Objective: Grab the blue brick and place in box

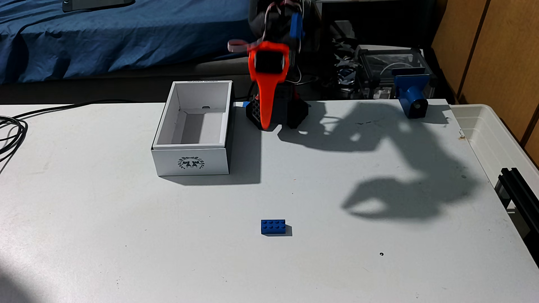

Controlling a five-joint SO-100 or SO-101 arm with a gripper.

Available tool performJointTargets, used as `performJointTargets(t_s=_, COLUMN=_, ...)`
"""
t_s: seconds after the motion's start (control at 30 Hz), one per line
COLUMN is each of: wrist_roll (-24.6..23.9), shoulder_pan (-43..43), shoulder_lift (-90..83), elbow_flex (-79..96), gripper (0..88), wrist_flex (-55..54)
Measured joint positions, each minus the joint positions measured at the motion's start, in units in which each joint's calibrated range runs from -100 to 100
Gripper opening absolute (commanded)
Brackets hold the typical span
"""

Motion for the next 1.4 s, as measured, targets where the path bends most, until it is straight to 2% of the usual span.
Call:
performJointTargets(t_s=0.4, wrist_roll=0.0, shoulder_pan=2.2, shoulder_lift=19.8, elbow_flex=-0.1, gripper=1.1, wrist_flex=-8.1)
performJointTargets(t_s=1.03, wrist_roll=0.0, shoulder_pan=2.3, shoulder_lift=37.3, elbow_flex=-10.6, gripper=0.9, wrist_flex=-8.4)
performJointTargets(t_s=1.4, wrist_roll=-1.8, shoulder_pan=2.3, shoulder_lift=48.5, elbow_flex=-17.7, gripper=0.9, wrist_flex=-8.4)
